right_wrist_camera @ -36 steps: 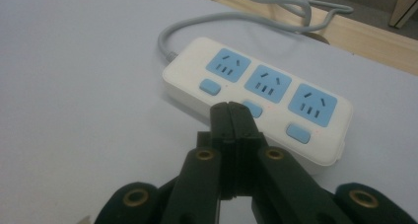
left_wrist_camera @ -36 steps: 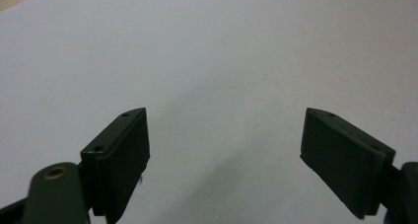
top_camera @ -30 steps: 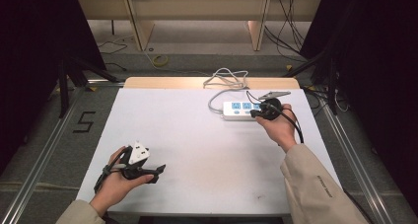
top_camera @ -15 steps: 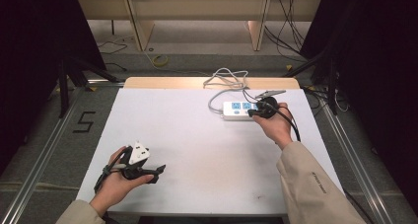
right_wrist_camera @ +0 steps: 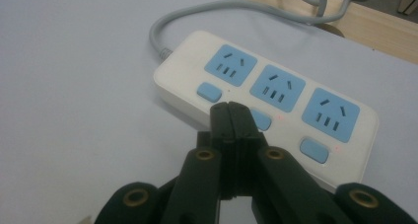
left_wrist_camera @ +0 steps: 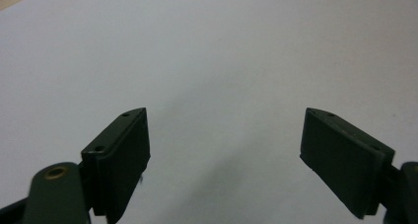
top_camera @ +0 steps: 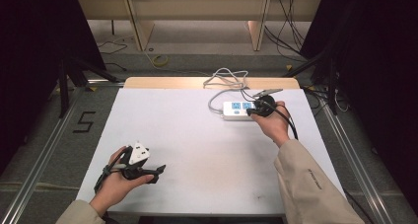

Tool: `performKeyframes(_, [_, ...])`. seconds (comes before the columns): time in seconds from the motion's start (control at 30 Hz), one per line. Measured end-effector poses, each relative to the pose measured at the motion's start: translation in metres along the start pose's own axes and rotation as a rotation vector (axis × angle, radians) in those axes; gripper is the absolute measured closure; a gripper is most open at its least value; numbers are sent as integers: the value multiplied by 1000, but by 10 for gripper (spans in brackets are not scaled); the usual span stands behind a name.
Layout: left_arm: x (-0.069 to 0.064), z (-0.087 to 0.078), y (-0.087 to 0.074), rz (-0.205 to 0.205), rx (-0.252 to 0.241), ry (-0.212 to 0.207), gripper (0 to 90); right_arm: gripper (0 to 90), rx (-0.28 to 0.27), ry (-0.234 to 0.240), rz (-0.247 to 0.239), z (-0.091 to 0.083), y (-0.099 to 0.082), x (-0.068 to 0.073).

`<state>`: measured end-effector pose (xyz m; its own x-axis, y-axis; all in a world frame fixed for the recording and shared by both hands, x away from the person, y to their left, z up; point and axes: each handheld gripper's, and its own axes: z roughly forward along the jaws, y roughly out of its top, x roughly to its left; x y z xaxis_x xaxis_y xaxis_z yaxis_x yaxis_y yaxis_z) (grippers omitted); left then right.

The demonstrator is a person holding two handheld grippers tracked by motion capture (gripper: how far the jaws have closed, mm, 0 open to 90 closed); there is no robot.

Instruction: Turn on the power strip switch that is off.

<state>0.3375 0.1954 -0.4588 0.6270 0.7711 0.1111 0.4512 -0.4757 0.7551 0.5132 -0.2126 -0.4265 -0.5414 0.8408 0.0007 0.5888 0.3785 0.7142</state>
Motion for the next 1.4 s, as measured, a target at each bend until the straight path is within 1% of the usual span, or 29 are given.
performKeyframes(0.23, [0, 0, 0, 4, 3, -1, 188, 900, 0, -2, -8, 4, 7, 3])
performKeyframes(0.67, [0, 0, 0, 2, 1, -3, 188, 900, 13, -10, -7, 10, 14, 1])
performKeyframes(1.13, [0, 0, 0, 6, 3, -4, 188, 900, 34, -7, -8, 19, 19, 4])
performKeyframes(1.4, [0, 0, 0, 7, 4, -8, 188, 900, 46, -11, -7, 25, 21, 4])
